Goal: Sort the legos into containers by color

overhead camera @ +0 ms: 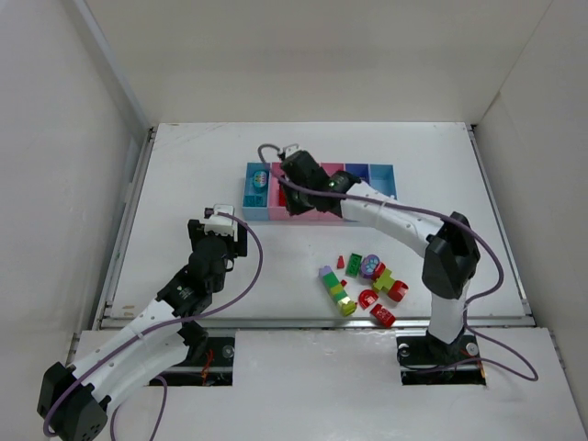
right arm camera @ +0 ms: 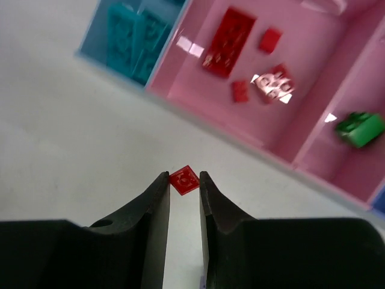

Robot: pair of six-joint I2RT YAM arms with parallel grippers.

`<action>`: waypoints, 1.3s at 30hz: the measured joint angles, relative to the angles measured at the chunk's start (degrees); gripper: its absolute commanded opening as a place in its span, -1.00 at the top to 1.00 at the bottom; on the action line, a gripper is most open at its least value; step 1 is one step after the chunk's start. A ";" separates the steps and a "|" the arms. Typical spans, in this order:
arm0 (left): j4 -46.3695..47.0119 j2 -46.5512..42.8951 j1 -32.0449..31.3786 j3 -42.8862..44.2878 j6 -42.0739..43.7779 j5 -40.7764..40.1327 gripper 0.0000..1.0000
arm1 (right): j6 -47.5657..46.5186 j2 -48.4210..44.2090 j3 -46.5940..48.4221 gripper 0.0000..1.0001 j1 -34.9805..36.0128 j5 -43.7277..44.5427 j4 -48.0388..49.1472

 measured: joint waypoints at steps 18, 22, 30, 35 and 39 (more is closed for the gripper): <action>0.00 0.00 0.50 0.00 0.00 0.04 -0.51 | -5.68 20.85 25.44 -0.66 -10.36 1.51 -6.08; 0.00 0.00 0.66 0.00 0.00 0.04 -0.51 | -6.03 17.97 24.11 -0.69 -10.34 1.73 -5.97; 0.00 -0.52 0.72 0.00 0.00 0.11 -0.51 | -3.17 -4.81 -0.98 -0.19 -10.36 2.12 -3.93; 0.00 -0.59 0.72 0.00 0.17 0.28 -0.51 | 1.44 -13.29 -18.75 0.25 -10.34 0.39 -3.30; 0.00 -0.59 0.72 0.00 0.33 0.31 -0.51 | 4.79 -13.03 -27.43 0.14 -9.60 -1.05 -3.13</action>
